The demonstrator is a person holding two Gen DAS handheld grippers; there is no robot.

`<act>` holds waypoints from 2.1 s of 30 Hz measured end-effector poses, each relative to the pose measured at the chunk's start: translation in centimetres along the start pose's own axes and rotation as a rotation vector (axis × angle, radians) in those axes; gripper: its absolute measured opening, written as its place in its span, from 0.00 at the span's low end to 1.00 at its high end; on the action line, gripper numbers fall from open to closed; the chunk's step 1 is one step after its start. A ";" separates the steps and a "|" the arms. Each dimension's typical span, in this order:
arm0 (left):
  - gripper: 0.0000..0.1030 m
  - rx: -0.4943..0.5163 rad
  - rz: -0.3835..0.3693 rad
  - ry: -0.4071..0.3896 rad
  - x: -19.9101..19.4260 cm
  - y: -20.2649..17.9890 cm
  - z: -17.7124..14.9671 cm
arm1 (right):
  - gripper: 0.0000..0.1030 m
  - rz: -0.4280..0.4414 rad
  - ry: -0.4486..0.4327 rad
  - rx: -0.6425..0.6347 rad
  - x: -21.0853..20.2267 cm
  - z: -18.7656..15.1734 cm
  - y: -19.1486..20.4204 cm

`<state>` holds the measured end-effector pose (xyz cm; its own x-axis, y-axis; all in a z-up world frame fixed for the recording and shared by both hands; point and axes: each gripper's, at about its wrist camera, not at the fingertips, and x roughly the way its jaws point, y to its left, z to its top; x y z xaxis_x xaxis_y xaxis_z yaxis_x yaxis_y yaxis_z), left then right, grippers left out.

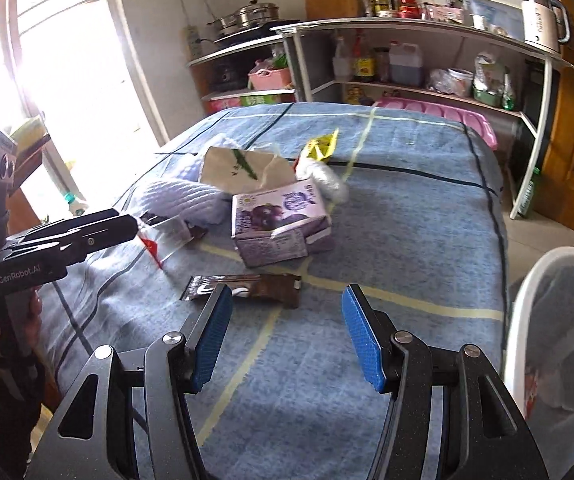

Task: Collect trash
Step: 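Grasp the red-lidded plastic cup with the left tool while the right tool grasps a brown candy wrapper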

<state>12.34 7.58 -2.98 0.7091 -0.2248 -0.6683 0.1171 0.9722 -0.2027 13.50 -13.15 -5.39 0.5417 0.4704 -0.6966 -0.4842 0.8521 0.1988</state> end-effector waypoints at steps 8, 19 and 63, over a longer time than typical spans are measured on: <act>0.63 -0.020 -0.021 0.038 1.6 1.3 0.0 | 0.56 0.043 0.071 -0.100 3.6 0.9 1.9; 0.63 -0.031 -0.032 0.058 2.9 2.0 0.3 | 0.58 0.132 0.161 -0.171 4.9 0.6 2.0; 0.43 -0.004 0.082 0.141 7.1 -2.4 -0.2 | 0.08 0.042 0.056 -0.043 1.1 -1.5 -0.4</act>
<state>16.99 3.64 -7.42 0.6113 -0.1521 -0.7766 0.0598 0.9874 -0.1464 13.22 -13.32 -7.25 0.4814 0.4910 -0.7261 -0.5353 0.8206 0.2000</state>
